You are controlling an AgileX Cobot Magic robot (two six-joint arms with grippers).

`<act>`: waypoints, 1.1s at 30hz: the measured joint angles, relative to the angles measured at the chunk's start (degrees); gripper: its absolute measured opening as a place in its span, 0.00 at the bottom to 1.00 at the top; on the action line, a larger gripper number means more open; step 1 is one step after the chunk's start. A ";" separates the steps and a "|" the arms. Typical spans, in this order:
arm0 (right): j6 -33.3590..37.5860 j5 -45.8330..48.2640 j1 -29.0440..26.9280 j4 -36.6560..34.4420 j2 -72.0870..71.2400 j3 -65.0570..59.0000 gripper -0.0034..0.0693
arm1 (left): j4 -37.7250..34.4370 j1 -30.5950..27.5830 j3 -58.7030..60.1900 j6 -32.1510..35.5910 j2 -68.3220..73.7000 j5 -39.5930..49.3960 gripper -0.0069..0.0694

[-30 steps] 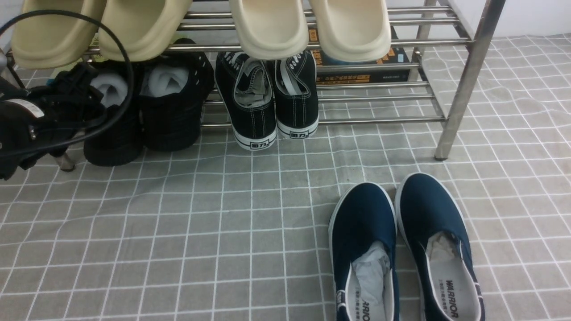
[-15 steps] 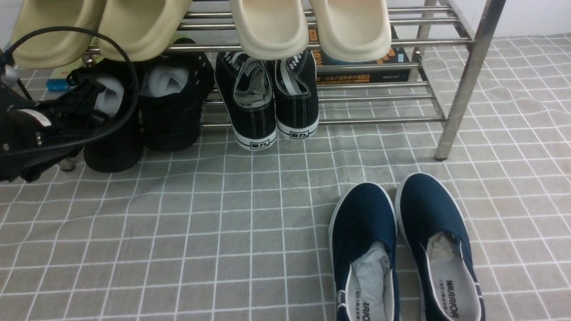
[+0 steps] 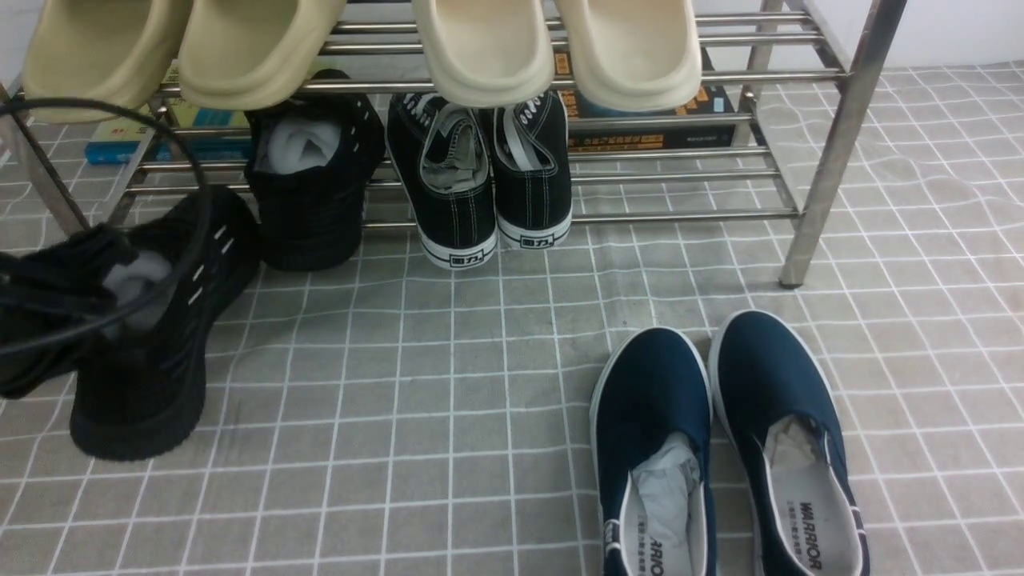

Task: Take the shoes off the shelf with your hand from the grey coffee tablecloth.
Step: 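Set the held shoe down on the floor in front of the rack with the left gripper, then grasp the leftmost shoe on the bottom shelf of the shoe rack with the left gripper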

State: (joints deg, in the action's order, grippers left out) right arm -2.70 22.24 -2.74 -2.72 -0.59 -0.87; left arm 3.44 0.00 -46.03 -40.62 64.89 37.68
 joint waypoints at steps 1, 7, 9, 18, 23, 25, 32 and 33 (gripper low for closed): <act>0.00 0.00 0.00 0.00 0.00 0.00 0.38 | 0.22 0.00 1.54 -0.39 -0.79 0.70 0.14; 0.00 0.00 0.00 0.00 0.00 0.00 0.38 | 0.40 0.00 8.91 -1.57 -0.39 1.35 0.15; 0.00 0.00 0.00 0.00 0.00 0.00 0.38 | 0.54 0.00 10.15 -1.62 0.23 1.38 0.17; 0.00 0.00 0.00 0.05 0.00 0.00 0.38 | 2.45 0.00 1.05 0.01 0.39 9.54 0.53; 0.00 0.00 0.00 0.05 0.00 0.00 0.38 | -1.59 0.00 -6.17 2.88 1.13 4.64 0.68; 0.00 0.00 0.00 0.05 0.00 0.00 0.38 | -6.63 0.00 -7.48 5.07 2.38 -0.38 0.70; 0.00 0.00 0.00 0.05 0.00 0.00 0.38 | -24.88 0.00 -8.99 19.47 9.37 -10.90 0.71; 0.00 0.00 0.00 0.05 0.00 0.00 0.38 | -28.35 0.00 -10.40 23.39 11.55 -12.01 0.71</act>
State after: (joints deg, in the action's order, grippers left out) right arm -2.70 22.24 -2.74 -2.67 -0.59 -0.87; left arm -24.90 0.00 -56.43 -17.23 76.44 25.67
